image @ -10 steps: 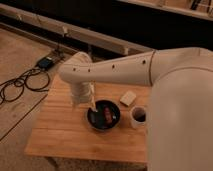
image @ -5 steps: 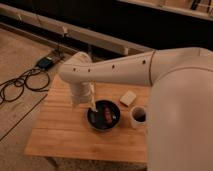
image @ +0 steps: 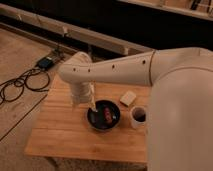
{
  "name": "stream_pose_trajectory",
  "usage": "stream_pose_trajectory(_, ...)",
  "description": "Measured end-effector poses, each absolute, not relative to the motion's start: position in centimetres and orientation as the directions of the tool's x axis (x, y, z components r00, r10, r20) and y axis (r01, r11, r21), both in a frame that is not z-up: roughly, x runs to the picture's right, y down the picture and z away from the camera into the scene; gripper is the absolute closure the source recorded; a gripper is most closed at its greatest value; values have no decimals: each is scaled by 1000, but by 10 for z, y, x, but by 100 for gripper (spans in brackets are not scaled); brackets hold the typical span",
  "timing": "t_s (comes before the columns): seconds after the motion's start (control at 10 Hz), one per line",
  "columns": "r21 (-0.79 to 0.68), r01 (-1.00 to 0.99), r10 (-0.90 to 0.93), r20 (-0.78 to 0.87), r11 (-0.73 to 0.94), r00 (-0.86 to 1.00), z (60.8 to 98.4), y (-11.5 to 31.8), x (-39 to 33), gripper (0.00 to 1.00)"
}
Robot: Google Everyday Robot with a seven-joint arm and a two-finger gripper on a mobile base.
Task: Wipe the white sponge on the table
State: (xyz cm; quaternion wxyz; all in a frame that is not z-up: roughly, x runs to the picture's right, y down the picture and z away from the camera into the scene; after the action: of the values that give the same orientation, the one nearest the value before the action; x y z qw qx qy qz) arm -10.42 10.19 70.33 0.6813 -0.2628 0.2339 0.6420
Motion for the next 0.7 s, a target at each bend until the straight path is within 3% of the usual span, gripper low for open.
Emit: stream_pose_trajectory(0.7,-66,-997,744,-663,48,80,710,99,-96,35)
